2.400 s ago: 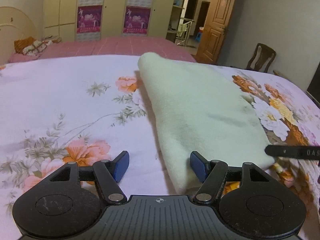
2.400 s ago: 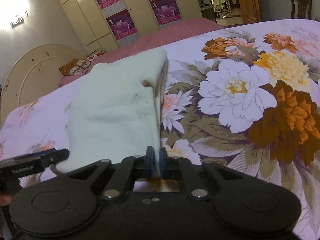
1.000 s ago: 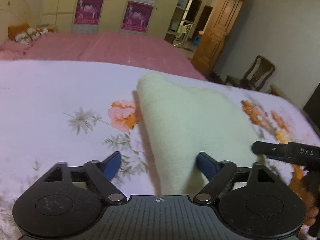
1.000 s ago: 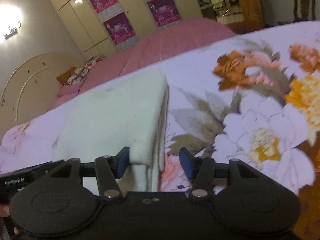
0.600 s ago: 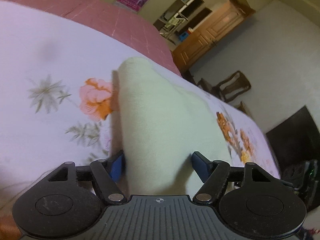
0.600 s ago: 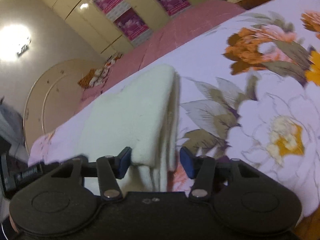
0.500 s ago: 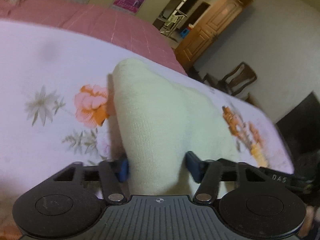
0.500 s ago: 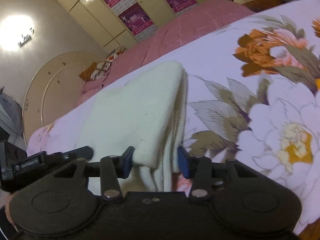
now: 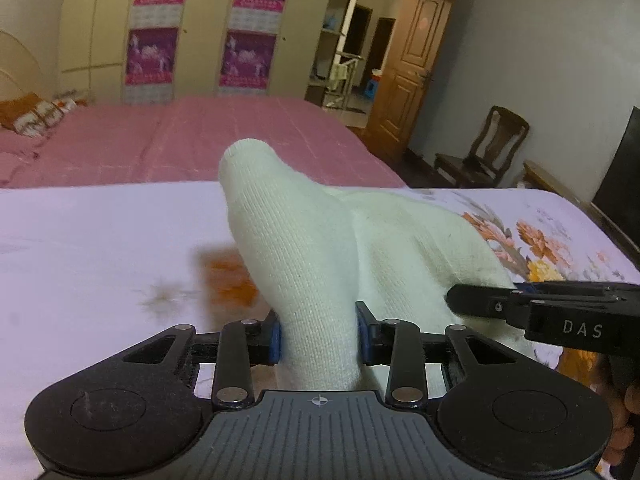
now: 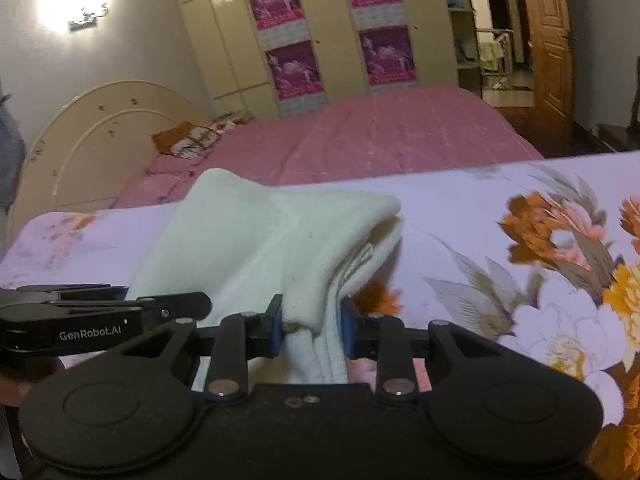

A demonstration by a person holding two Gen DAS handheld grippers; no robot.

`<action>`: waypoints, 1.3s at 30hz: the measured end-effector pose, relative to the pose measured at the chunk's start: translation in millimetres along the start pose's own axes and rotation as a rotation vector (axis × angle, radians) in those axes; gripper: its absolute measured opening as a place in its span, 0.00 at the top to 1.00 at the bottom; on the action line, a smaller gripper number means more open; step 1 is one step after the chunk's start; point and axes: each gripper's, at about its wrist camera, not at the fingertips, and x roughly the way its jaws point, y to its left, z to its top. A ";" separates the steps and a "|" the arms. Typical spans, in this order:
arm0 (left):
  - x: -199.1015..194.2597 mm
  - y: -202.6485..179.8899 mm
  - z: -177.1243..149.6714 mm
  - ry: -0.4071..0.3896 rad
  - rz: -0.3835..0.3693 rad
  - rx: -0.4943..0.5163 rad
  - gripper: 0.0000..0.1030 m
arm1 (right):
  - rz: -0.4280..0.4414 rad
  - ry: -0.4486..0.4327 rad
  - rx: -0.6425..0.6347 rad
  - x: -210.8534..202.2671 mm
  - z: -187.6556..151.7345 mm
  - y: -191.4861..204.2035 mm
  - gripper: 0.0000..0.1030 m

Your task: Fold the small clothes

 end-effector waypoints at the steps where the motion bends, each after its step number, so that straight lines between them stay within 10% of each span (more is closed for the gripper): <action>1: -8.5 6.5 -0.7 -0.001 0.014 0.007 0.66 | 0.013 -0.002 -0.009 -1.5 1.8 6.3 0.74; 19: -109.4 153.8 -88.7 0.088 0.216 -0.143 0.63 | 0.263 0.130 -0.067 36.8 -44.6 162.4 0.74; 24: -111.7 156.4 -115.4 0.038 0.322 -0.125 0.18 | 0.239 0.194 0.032 57.5 -63.9 142.4 0.72; 27: -131.9 161.4 -116.1 -0.019 0.344 -0.146 0.22 | 0.244 0.195 0.093 51.9 -59.9 133.2 0.67; 30: -149.5 167.8 -109.4 -0.106 0.329 -0.163 0.56 | 0.223 0.084 0.078 26.5 -50.1 132.1 0.74; 39: -93.9 173.3 -102.0 -0.019 0.280 -0.151 0.58 | 0.126 0.149 -0.212 76.0 -40.5 183.5 0.86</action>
